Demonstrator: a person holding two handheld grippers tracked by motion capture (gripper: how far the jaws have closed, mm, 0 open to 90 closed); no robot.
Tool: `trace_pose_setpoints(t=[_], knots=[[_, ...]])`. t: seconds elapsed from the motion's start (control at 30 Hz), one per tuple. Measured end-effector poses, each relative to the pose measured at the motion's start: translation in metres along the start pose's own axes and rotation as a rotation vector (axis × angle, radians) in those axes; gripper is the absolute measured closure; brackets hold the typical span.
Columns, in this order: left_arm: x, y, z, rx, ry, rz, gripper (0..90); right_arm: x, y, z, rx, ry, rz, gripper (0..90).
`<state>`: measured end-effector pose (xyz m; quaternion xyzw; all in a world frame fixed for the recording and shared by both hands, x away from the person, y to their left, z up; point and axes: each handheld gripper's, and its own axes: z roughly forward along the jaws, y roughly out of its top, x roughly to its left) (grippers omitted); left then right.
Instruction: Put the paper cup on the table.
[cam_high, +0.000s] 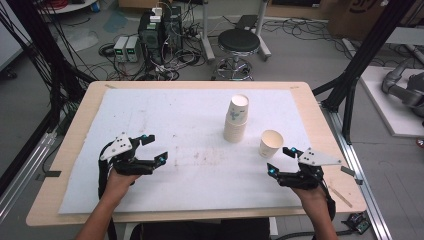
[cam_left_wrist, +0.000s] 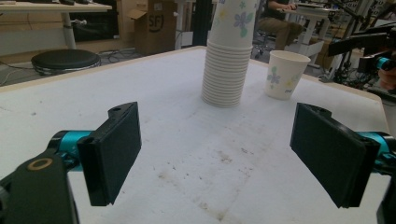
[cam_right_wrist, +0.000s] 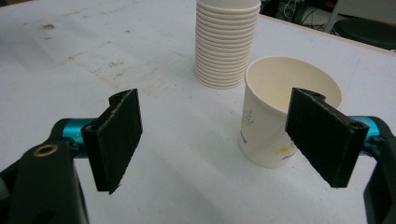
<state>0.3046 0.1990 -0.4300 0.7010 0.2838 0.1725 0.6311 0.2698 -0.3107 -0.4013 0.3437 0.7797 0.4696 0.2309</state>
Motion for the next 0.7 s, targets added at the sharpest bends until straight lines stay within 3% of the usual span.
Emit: trace_pose_setpoints(t=[0.7], knots=[[0.0025, 0.0009, -0.0006, -0.002, 0.013, 0.0, 16.4, -0.002, -0.0004, -0.0023, -0.013, -0.011, -0.011, 19.1]])
